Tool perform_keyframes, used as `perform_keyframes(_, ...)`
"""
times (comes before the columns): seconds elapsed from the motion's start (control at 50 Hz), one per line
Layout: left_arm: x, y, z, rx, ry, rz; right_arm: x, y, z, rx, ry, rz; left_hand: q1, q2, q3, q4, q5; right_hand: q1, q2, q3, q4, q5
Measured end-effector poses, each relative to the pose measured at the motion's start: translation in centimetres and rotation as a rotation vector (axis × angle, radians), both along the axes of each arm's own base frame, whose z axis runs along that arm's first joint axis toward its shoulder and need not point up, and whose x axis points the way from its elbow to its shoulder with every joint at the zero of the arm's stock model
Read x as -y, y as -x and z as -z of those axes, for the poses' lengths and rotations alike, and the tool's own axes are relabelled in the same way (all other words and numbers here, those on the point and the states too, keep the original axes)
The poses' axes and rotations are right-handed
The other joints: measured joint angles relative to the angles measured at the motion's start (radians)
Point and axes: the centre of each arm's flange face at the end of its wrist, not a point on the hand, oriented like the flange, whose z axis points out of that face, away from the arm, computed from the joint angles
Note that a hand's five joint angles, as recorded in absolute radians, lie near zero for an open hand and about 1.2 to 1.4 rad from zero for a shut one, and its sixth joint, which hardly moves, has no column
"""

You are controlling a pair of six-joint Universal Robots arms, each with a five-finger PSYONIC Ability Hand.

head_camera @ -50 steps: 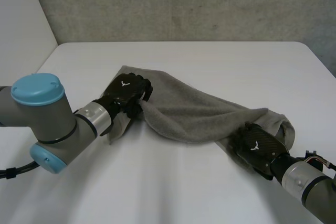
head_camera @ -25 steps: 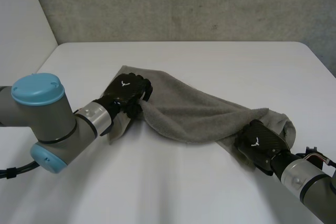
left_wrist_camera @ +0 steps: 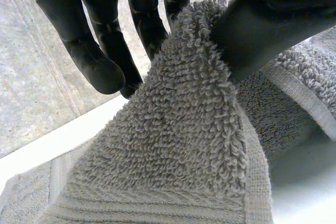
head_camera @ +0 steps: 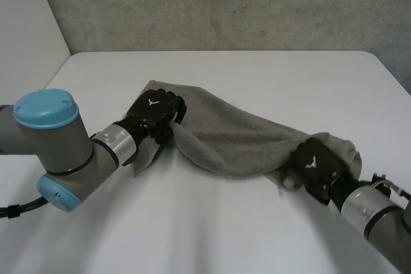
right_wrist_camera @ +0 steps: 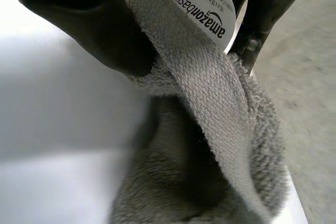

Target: Fold the towel.

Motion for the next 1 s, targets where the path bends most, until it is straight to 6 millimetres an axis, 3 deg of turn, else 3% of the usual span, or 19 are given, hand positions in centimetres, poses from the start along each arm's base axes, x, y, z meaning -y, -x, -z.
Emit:
perform_keyframes(0.14,0.0,0.0,0.1,0.0,0.0,0.0,3.6,1.6,-4.2,0.334,-0.064,0.197,0.0,0.0,0.0,0.0,0.0,0.001,0.0,0.009,0.0,0.0)
perform_keyframes(0.3,0.0,0.0,0.2,0.002,-0.002,0.0,7.2,5.7,-6.4,0.671,-0.167,0.416,0.0,0.0,0.0,0.0,0.0,0.003,0.0,0.009,0.0,0.0)
perform_keyframes(0.58,0.4,-0.2,1.0,0.016,-0.014,-0.035,7.6,7.3,-5.9,0.722,-0.199,0.48,0.0,0.0,0.0,0.0,0.0,0.003,0.0,0.009,0.0,0.0)
perform_keyframes(0.82,2.4,-1.3,2.4,0.06,-0.014,-0.237,7.3,7.3,-6.0,0.769,-0.233,0.473,-0.001,-0.038,-0.059,-0.049,-0.004,0.003,0.014,0.009,0.0,0.0)
perform_keyframes(1.0,2.7,-1.5,2.9,0.075,-0.028,-0.268,7.3,7.5,-6.6,0.775,-0.212,0.468,-0.268,-0.344,-0.362,-0.355,-0.334,0.003,0.015,0.019,0.0,0.0)
